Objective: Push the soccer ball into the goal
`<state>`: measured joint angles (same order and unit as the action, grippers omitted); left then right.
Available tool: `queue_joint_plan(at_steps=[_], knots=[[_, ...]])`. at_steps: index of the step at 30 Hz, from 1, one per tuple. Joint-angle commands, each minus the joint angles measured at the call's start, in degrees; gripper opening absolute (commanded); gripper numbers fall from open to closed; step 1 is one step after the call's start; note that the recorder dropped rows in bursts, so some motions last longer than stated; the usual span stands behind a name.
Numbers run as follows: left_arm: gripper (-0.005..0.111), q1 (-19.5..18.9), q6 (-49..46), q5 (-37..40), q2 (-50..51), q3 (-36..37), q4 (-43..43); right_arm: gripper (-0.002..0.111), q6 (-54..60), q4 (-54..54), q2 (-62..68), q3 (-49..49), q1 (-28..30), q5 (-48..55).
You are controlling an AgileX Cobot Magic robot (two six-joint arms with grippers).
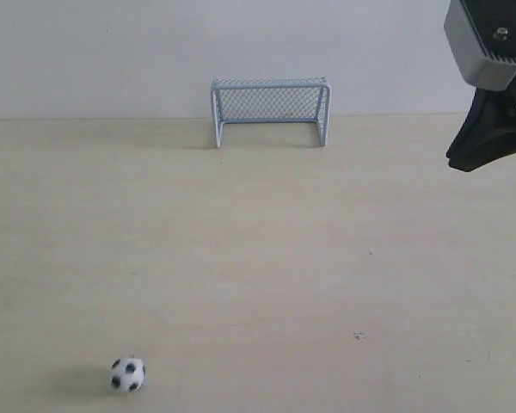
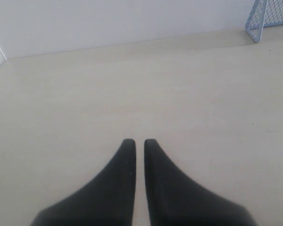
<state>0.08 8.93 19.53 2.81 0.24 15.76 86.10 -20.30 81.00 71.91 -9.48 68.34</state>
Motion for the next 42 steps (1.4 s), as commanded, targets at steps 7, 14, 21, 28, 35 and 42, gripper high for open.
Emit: queue_joint_plan(at_steps=[7, 14, 21, 28, 35, 42], knots=[[0.006, 0.45, 0.53, -0.19, 0.32, -0.24, 0.01, 0.0, -5.11, -3.58, -5.08, -4.69, 0.35, -4.32], [0.006, 0.45, 0.53, -0.19, 0.32, -0.24, 0.01, 0.0, -9.18, -5.04, -9.24, -8.59, 0.35, -7.93], [0.006, 0.45, 0.53, -0.19, 0.32, -0.24, 0.01, 0.0, -16.2, -5.51, -11.38, -8.73, 0.35, -6.43], [0.006, 0.45, 0.53, -0.19, 0.32, -0.24, 0.01, 0.0, -20.04, -6.65, -11.78, -8.73, 0.35, -5.39], [0.006, 0.45, 0.53, -0.19, 0.32, -0.24, 0.01, 0.0, -22.36, -7.16, -11.78, -8.73, 0.35, -8.03], [0.006, 0.45, 0.53, -0.19, 0.32, -0.24, 0.01, 0.0, -37.86, -4.53, -13.21, -8.85, 0.35, -15.8]])
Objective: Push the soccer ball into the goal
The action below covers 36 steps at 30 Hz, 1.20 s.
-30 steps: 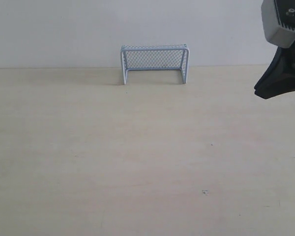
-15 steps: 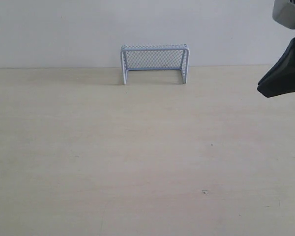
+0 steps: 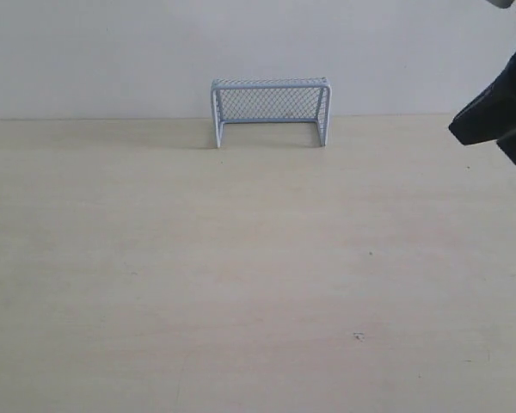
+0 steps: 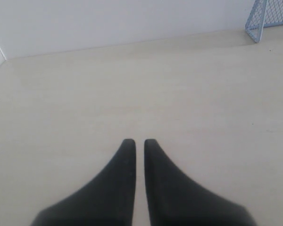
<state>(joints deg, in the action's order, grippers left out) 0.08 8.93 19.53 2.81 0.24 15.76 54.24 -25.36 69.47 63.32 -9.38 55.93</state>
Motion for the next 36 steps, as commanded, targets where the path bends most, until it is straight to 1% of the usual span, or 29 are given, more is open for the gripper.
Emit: queue_joint_plan(at_steps=[1, 9, 22, 36], knots=[[0.006, 0.45, 0.53, -0.19, 0.32, -0.24, 0.01, 0.0, -7.47, 0.45, -2.67, -0.75, 0.26, -4.8], [0.006, 0.45, 0.53, -0.19, 0.32, -0.24, 0.01, 0.0, -14.11, 0.45, -13.17, -12.5, 0.26, -18.39], [0.006, 0.45, 0.53, -0.19, 0.32, -0.24, 0.01, 0.0, -20.16, 0.25, -23.2, -20.28, 0.26, -27.24], [0.006, 0.45, 0.53, -0.19, 0.32, -0.24, 0.01, 0.0, -25.32, 0.25, -30.43, -28.86, 0.26, -36.56]])
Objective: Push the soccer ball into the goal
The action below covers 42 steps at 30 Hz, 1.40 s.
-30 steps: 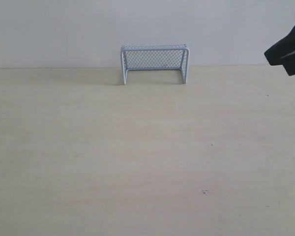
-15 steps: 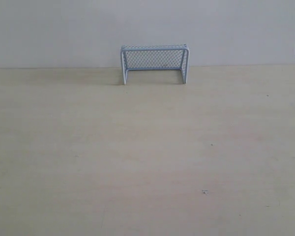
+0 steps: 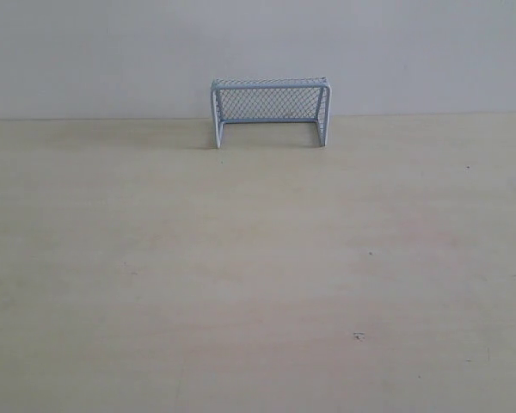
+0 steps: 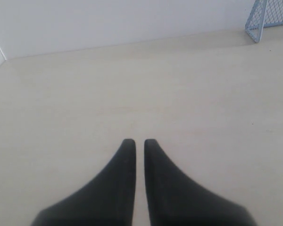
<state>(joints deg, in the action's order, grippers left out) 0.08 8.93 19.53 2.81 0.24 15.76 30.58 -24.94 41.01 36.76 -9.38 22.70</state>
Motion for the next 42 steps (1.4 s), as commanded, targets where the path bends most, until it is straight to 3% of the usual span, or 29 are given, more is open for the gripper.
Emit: queue_joint_plan(at_steps=[1, 17, 33, 42], knots=[[0.006, 0.45, 0.53, -0.19, 0.32, -0.24, 0.01, 0.0, -1.66, -0.16, -2.58, -3.08, 0.26, -3.99], [0.006, 0.45, 0.53, -0.19, 0.32, -0.24, 0.01, 0.0, -6.35, -0.16, -11.15, -16.15, 0.35, -14.05], [0.006, 0.45, 0.53, -0.19, 0.32, -0.24, 0.01, 0.0, -9.16, -0.62, -18.17, -24.56, 7.19, -14.69], [0.006, 0.45, 0.53, -0.19, 0.32, -0.24, 0.01, 0.0, -9.5, -0.72, -22.67, -29.89, 7.71, -17.35]])
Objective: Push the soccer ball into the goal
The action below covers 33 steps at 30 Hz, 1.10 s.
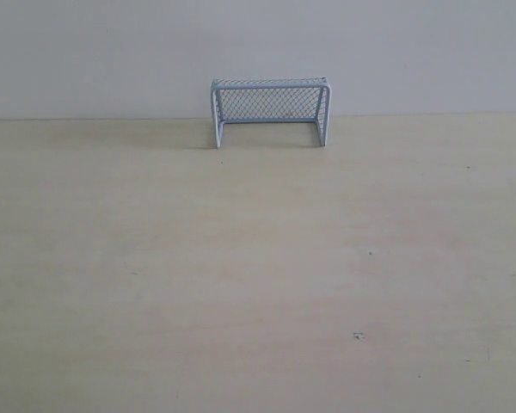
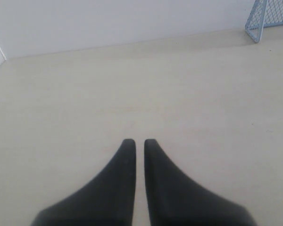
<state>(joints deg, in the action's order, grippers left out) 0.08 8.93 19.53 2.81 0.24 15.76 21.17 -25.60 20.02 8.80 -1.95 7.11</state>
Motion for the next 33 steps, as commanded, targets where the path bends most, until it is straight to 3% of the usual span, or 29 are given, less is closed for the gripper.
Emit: queue_joint_plan(at_steps=[1, 13, 33], knots=[[0.006, 0.45, 0.53, -0.19, 0.32, -0.24, 0.01, 0.0, -0.09, -0.1, -2.04, -2.55, 0.28, -2.16], [0.006, 0.45, 0.53, -0.19, 0.32, -0.24, 0.01, 0.0, -0.23, -0.1, -7.48, -8.8, 0.28, -5.27], [0.006, 0.45, 0.53, -0.19, 0.32, -0.24, 0.01, 0.0, -0.13, -0.1, -11.63, -8.8, 0.28, -2.71]])
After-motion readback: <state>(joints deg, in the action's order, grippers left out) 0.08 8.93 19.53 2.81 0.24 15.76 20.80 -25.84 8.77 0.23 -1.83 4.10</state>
